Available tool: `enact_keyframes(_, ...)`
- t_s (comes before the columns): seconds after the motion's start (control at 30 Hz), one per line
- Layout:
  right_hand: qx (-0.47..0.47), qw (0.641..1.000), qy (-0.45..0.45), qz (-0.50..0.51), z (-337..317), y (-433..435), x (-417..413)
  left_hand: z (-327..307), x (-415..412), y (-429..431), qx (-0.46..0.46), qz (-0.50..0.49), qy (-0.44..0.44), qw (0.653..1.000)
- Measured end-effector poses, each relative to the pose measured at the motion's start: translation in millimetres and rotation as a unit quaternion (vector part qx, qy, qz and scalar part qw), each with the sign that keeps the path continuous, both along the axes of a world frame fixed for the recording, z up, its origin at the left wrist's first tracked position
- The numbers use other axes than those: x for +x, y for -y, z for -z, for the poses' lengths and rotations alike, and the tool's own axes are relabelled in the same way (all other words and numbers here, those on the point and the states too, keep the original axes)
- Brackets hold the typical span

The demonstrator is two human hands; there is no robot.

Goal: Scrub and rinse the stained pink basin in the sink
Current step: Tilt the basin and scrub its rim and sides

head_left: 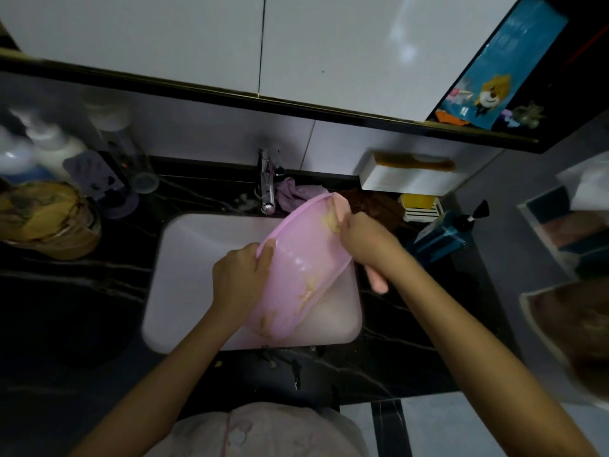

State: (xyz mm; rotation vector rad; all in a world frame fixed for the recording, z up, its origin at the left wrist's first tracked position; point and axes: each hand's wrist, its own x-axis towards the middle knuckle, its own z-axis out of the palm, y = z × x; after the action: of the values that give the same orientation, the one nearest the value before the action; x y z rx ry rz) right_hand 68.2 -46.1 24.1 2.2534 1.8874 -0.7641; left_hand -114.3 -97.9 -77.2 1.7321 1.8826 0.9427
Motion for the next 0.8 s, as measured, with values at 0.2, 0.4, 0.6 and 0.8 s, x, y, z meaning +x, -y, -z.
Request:
enact_keyframes(0.2, -0.013, 0.998, -0.022, 0.056, 4.1, -3.2, 0.0, -1.5, -9.9, -5.7, -0.005, -0.006, 0.009, 1.000)
enact_keyframes(0.4, 0.002, 0.995, -0.101, -0.022, -4.4, 24.0, -25.3, 0.0, -4.5, -6.0, -0.002, -0.012, -0.009, 1.000)
enact_keyframes(0.6, -0.027, 0.991, 0.037, 0.123, -4.2, -8.0, -11.6, -4.9, 5.1, -5.2, -0.010, 0.037, -0.026, 0.999)
enact_keyframes(0.8, 0.030, 0.987, 0.042, -0.152, -0.1, 79.2, -34.5, -3.1, -10.1, -8.4, -0.025, 0.000, 0.012, 1.000)
